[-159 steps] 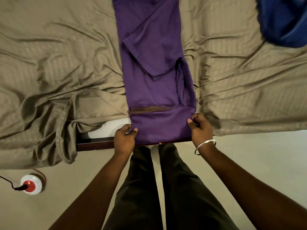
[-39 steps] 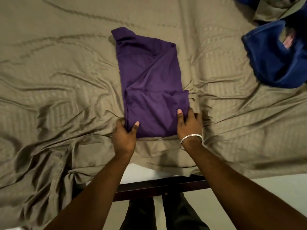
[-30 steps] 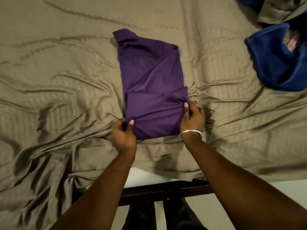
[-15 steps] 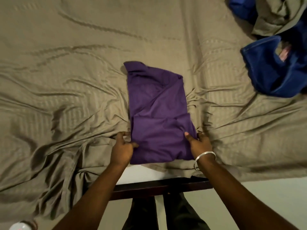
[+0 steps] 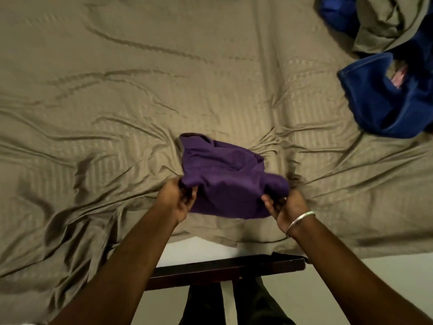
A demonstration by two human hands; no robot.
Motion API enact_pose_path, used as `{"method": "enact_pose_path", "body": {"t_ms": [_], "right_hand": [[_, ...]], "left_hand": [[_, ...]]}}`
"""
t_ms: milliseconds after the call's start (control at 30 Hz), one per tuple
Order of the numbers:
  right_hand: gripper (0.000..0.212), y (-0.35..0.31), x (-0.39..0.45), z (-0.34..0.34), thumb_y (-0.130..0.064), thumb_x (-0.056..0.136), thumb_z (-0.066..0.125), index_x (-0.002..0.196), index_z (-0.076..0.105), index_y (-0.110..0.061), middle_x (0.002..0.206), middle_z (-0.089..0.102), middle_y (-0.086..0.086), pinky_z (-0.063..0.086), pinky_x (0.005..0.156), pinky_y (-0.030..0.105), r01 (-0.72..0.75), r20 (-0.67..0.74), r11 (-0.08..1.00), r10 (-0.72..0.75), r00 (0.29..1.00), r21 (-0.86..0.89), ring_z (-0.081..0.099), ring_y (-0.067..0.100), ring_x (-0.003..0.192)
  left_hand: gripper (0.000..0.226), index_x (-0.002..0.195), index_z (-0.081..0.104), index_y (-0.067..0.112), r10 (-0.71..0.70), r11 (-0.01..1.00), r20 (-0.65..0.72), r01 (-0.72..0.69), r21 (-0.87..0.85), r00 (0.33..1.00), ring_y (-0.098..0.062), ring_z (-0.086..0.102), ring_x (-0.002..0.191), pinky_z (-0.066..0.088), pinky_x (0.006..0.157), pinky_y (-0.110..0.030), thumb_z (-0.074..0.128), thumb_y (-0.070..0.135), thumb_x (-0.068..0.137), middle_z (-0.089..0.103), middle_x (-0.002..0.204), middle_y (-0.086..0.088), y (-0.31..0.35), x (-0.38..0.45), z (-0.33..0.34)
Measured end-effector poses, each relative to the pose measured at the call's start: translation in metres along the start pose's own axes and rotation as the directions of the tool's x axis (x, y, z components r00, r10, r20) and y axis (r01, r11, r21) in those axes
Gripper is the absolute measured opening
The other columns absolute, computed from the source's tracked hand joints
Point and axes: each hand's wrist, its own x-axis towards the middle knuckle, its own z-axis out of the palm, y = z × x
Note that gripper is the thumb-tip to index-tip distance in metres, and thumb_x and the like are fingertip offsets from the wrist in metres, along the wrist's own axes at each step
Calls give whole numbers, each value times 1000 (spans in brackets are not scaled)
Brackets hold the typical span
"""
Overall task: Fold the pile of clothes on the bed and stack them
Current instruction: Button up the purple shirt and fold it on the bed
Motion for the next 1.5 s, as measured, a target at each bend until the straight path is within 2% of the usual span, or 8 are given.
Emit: {"method": "enact_pose_path", "body": {"t_ms": [200,300,367,467,633,833,1200,1500], "right_hand": [[35,-31,24,36,-48,98,46,94,62,-18,71,62,9,41,49,22,206,92,946,-189,978,-250,55,20,54],[51,-17,43,38,-56,90,59,122,58,-16,114,62,13,45,83,33,418,-53,587,-620,783,-693,59,31,99],[67,2,57,42,-62,87,57,131,51,-12,128,55,20,39,100,42,402,-12,456,-673,740,-794,50,40,119],[60,21,69,47,-59,92,49,128,51,-10,121,56,22,40,95,43,386,-8,464,-648,762,-797,53,42,112],[45,28,73,52,-46,98,42,119,53,-8,98,62,19,46,71,42,578,130,158,-895,426,-801,58,41,89],[47,23,72,60,-47,94,55,131,41,-21,114,63,7,46,79,33,615,60,367,-825,561,-698,61,32,101],[50,12,84,65,-56,95,50,105,61,-8,111,58,16,38,78,31,444,-68,492,-724,687,-748,57,36,102],[53,3,86,66,-60,89,57,109,59,-11,109,67,13,40,77,32,389,-123,584,-650,750,-712,62,35,102]], "left_hand": [[25,95,65,13,340,903,-13,-322,285,941,-25,66,76,50,64,-34,62,37,89,67,86,-10,22,50,28],[58,126,58,5,614,488,-11,-369,791,789,-36,54,117,42,99,-41,73,41,83,58,124,-20,-6,70,15],[64,126,57,4,613,464,15,-376,802,790,-38,54,118,43,102,-42,70,50,84,58,126,-20,-24,80,6],[70,120,57,8,626,533,22,-448,717,780,-34,62,108,50,94,-45,63,64,78,66,117,-12,-33,82,3],[106,147,34,10,720,443,107,-573,690,686,-31,42,135,36,112,-45,75,65,66,41,147,-13,-7,85,25],[62,117,58,12,737,102,351,-608,787,578,-30,54,114,43,93,-35,64,63,80,61,118,-12,35,108,36],[41,116,67,18,573,515,138,-486,707,808,-25,60,109,46,98,-33,54,52,95,67,113,-3,42,108,40],[51,112,61,13,718,401,144,-575,714,680,-24,62,102,49,93,-38,63,57,86,67,110,-6,33,109,26]]}}
